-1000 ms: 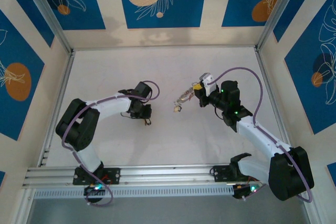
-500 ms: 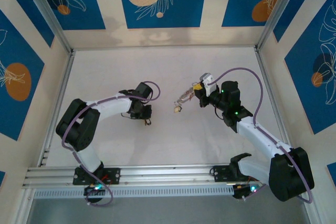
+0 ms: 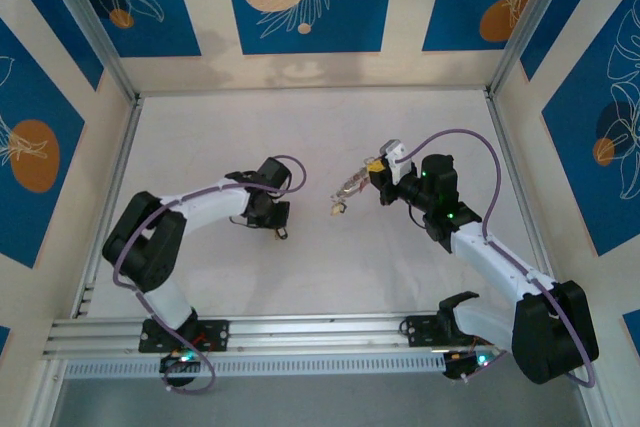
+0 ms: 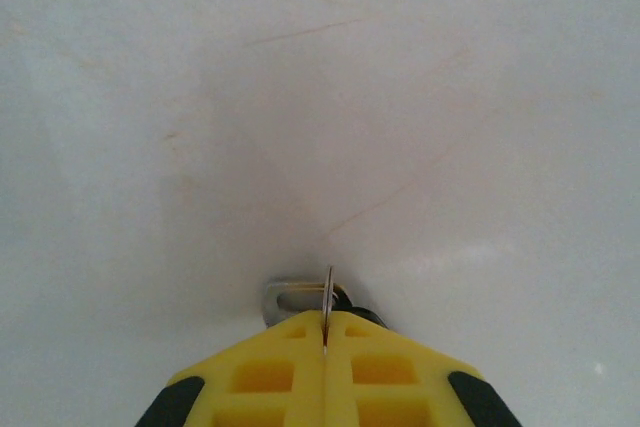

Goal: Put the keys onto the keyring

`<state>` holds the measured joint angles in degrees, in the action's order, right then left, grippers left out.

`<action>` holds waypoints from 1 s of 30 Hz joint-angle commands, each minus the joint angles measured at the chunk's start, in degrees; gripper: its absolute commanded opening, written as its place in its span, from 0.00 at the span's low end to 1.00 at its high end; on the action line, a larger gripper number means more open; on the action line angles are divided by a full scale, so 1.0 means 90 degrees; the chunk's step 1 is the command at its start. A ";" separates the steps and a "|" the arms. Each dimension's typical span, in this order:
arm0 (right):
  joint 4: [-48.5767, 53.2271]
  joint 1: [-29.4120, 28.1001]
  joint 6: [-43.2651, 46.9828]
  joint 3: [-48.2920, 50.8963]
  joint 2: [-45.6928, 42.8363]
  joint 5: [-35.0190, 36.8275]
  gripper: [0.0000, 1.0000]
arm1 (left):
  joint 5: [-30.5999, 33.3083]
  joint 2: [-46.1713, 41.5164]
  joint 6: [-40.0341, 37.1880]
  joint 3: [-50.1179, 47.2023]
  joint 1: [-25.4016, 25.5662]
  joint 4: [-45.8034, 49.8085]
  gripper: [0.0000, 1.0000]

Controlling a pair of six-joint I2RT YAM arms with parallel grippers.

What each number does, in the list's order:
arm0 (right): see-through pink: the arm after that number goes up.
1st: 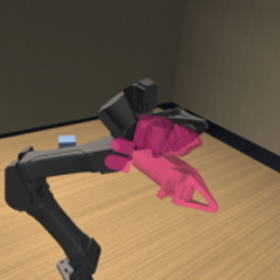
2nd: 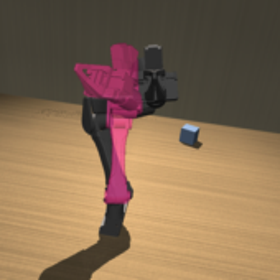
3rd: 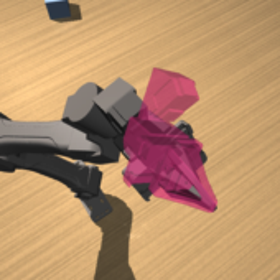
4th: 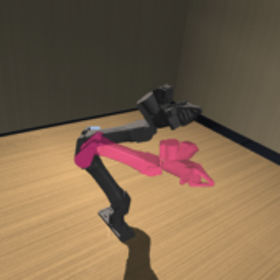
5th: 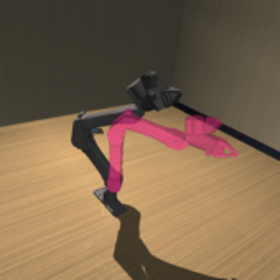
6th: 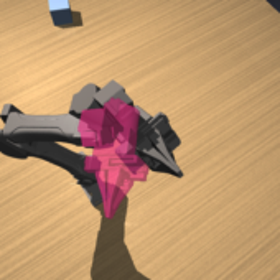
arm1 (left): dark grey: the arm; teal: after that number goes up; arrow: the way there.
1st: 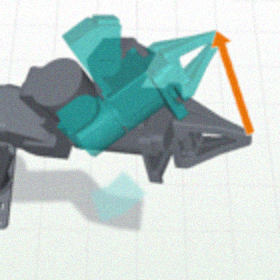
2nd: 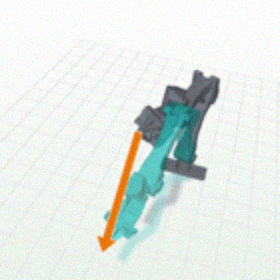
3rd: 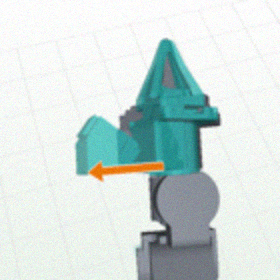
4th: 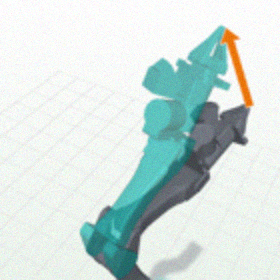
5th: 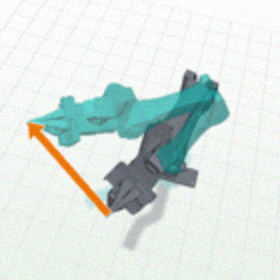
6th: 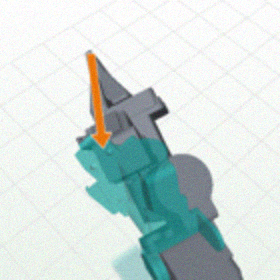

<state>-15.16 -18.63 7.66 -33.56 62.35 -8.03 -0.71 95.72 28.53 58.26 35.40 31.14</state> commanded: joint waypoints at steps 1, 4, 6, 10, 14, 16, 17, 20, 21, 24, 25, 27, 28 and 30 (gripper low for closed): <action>-0.0112 -0.0055 0.0226 -0.0033 -0.0170 -0.0328 0.00 | 0.0170 -0.0784 -0.0680 0.0049 0.0061 0.0311 0.00; -0.0098 -0.0162 0.0345 -0.0034 -0.0178 -0.0344 0.00 | 0.0216 -0.1528 -0.1362 0.0032 0.0061 0.0443 0.00; -0.0110 -0.0225 0.0414 -0.0037 -0.0169 -0.0377 0.00 | 0.0129 -0.2029 -0.1843 -0.0011 0.0061 0.0490 0.00; 0.0011 -0.0459 0.0552 -0.0099 -0.0170 -0.0289 0.00 | -0.0310 -0.3153 -0.2944 -0.0441 0.0059 0.0182 0.00; 0.0571 -0.0683 0.0811 -0.0269 -0.0174 -0.0128 0.00 | -0.0903 -0.4021 -0.3906 -0.0940 0.0061 -0.0254 0.00; 0.0499 -0.0841 0.1121 -0.0145 -0.0228 -0.0254 0.00 | -0.1098 -0.4329 -0.4209 -0.1130 0.0066 -0.0413 0.00; 0.0513 -0.0921 0.1251 -0.0108 -0.0234 -0.0269 0.00 | -0.1177 -0.4445 -0.4354 -0.1219 0.0071 -0.0503 0.00; 0.0570 -0.1190 0.1661 -0.0018 -0.0219 -0.0296 0.00 | -0.1443 -0.4674 -0.4721 -0.1484 0.0070 -0.0754 0.00; 0.0540 -0.1282 0.1780 0.0031 -0.0188 -0.0290 0.00 | -0.1501 -0.4723 -0.4835 -0.1547 0.0071 -0.0814 0.00; 0.0315 -0.1465 0.2119 0.0240 -0.0107 -0.0499 0.00 | -0.2125 -0.4784 -0.5602 -0.1634 0.0070 -0.0718 0.00; 0.0211 -0.1541 0.2244 0.0336 -0.0096 -0.0602 0.00 | -0.2138 -0.4804 -0.5744 -0.1674 0.0069 -0.0748 0.00; 0.0058 -0.1698 0.2473 0.0470 -0.0066 -0.0707 0.00 | -0.2060 -0.4892 -0.6009 -0.1833 0.0070 -0.0961 0.00; 0.0068 -0.1792 0.2631 0.0512 -0.0055 -0.0791 0.00 | -0.2160 -0.4978 -0.6232 -0.1942 0.0071 -0.1085 0.00; 0.0065 -0.1979 0.2959 0.0582 -0.0019 -0.0949 0.00 | -0.2492 -0.5146 -0.6617 -0.2131 0.0071 -0.1313 0.00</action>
<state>-11.00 -34.59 28.12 -28.95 62.15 -12.56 -17.63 51.59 -23.07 41.01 35.59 23.16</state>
